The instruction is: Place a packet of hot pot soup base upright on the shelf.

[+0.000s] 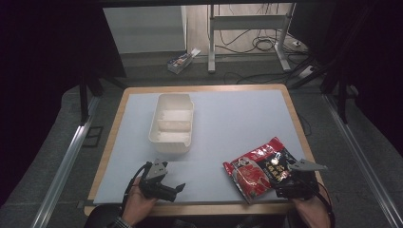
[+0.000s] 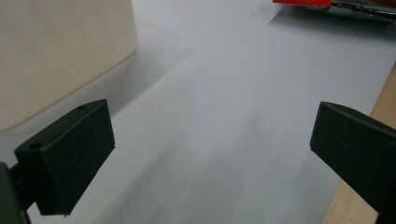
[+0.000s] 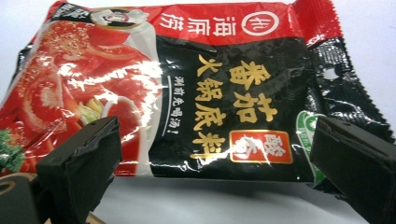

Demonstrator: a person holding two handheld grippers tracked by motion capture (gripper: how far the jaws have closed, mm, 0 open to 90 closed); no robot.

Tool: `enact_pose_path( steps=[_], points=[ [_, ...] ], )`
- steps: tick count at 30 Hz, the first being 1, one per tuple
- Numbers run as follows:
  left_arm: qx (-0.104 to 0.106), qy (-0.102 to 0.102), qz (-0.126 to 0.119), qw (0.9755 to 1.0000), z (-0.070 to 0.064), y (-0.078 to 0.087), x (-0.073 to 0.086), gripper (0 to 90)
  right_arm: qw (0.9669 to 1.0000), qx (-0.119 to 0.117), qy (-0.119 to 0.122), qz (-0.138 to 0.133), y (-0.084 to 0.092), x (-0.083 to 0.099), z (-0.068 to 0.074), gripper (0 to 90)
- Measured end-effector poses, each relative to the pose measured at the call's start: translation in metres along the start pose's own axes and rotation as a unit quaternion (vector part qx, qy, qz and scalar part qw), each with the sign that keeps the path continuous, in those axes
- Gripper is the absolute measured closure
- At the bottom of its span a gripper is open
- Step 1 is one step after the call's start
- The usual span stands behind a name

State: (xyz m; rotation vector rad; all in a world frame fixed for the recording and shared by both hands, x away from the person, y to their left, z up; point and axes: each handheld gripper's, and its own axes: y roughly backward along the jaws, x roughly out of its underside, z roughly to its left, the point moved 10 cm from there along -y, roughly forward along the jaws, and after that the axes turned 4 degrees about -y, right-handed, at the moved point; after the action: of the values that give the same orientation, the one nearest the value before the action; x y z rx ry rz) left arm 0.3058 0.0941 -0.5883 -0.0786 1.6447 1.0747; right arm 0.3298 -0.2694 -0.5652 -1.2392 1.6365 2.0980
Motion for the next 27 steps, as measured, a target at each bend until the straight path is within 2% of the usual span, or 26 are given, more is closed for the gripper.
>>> enact_pose_path(
  steps=[6, 9, 11, 12, 14, 17, 18, 19, 20, 21, 22, 23, 24, 25, 27],
  points=[
    [-0.002, -0.008, -0.003, 1.0000, -0.001, 0.000, -0.001, 0.0, 1.0000, -0.008, -0.004, 0.000, 0.004, 0.000, -0.002, 2.3],
    [-0.007, -0.018, 0.010, 0.9998, 0.000, -0.001, 0.002, 0.0, 0.9997, -0.008, -0.017, 0.014, 0.006, 0.005, -0.007, 2.4],
    [-0.008, -0.018, 0.011, 0.9997, 0.000, -0.001, 0.003, 0.0, 0.9994, -0.011, -0.024, 0.022, 0.007, 0.007, -0.007, 2.9],
    [-0.009, -0.017, 0.011, 0.9998, 0.000, -0.001, 0.003, 0.0, 0.9994, -0.003, -0.027, 0.022, 0.008, 0.007, -0.009, 6.1],
    [-0.009, -0.017, 0.011, 0.9997, 0.000, -0.001, 0.003, 0.0, 0.9992, 0.003, -0.030, 0.026, 0.012, 0.007, -0.009, 12.4],
    [-0.010, -0.018, 0.012, 0.9997, 0.000, -0.001, 0.003, 0.0, 0.9993, 0.009, -0.016, 0.033, 0.020, 0.008, -0.009, 36.3],
    [-0.010, -0.018, 0.012, 0.9997, 0.000, -0.001, 0.003, 0.0, 0.9993, 0.009, -0.016, 0.033, 0.020, 0.008, -0.009, 36.3],
    [-0.010, -0.018, 0.014, 0.9997, 0.000, -0.002, 0.004, 0.0, 0.9992, -0.001, -0.012, 0.039, 0.025, 0.010, -0.008, 54.3],
    [-0.010, -0.018, 0.014, 0.9997, 0.000, -0.002, 0.004, 0.0, 0.9992, -0.001, -0.012, 0.039, 0.025, 0.010, -0.008, 54.3],
    [-0.011, -0.020, 0.015, 0.9996, 0.000, -0.002, 0.004, 0.0, 0.9984, -0.014, 0.000, 0.055, 0.027, 0.015, -0.008, 70.8],
    [-0.011, -0.020, 0.016, 0.9996, 0.000, -0.002, 0.004, 0.0, 0.9984, -0.014, 0.000, 0.055, 0.027, 0.015, -0.008, 70.8],
    [-0.011, -0.020, 0.017, 0.9996, 0.000, -0.002, 0.004, 0.0, 0.9967, -0.009, -0.007, 0.081, 0.024, 0.023, -0.012, 82.1],
    [-0.011, -0.020, 0.017, 0.9996, 0.000, -0.002, 0.004, 0.0, 0.9967, -0.009, -0.007, 0.081, 0.024, 0.023, -0.012, 82.1],
    [-0.012, -0.023, 0.018, 0.9995, 0.000, -0.003, 0.004, 0.0, 0.9943, -0.016, -0.015, 0.104, 0.018, 0.031, -0.012, 87.1],
    [-0.011, -0.022, 0.018, 0.9995, 0.000, -0.003, 0.005, 0.0, 0.9936, -0.007, -0.020, 0.111, 0.011, 0.034, -0.014, 87.5]
  ],
)
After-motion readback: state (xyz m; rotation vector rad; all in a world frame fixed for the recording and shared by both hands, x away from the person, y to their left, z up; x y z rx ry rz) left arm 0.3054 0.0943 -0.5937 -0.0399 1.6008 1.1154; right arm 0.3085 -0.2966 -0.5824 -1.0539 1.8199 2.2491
